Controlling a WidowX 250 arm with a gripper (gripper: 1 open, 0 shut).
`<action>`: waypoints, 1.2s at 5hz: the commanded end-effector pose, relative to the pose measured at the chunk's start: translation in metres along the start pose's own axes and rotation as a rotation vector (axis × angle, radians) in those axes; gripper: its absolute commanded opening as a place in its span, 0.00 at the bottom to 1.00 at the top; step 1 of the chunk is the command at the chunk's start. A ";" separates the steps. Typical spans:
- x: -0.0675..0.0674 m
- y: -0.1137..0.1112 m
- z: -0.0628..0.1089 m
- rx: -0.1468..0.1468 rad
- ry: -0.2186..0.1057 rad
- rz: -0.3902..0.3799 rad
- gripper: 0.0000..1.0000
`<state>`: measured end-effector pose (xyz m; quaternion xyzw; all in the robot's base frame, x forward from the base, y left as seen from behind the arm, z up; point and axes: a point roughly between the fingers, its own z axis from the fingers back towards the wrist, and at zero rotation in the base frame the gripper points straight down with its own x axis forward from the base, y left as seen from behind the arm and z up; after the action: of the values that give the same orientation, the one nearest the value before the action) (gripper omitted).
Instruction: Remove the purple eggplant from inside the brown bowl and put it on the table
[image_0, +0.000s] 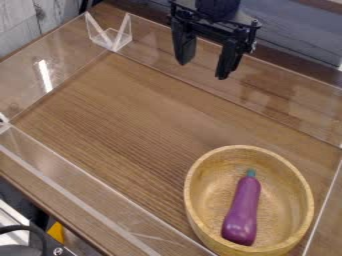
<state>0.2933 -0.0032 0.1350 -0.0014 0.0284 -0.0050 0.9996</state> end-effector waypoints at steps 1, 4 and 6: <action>-0.005 -0.003 -0.005 -0.008 0.015 0.014 1.00; -0.041 -0.033 -0.015 -0.050 0.039 0.081 1.00; -0.049 -0.039 -0.022 -0.056 0.057 0.099 1.00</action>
<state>0.2392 -0.0404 0.1029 -0.0240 0.0858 0.0484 0.9948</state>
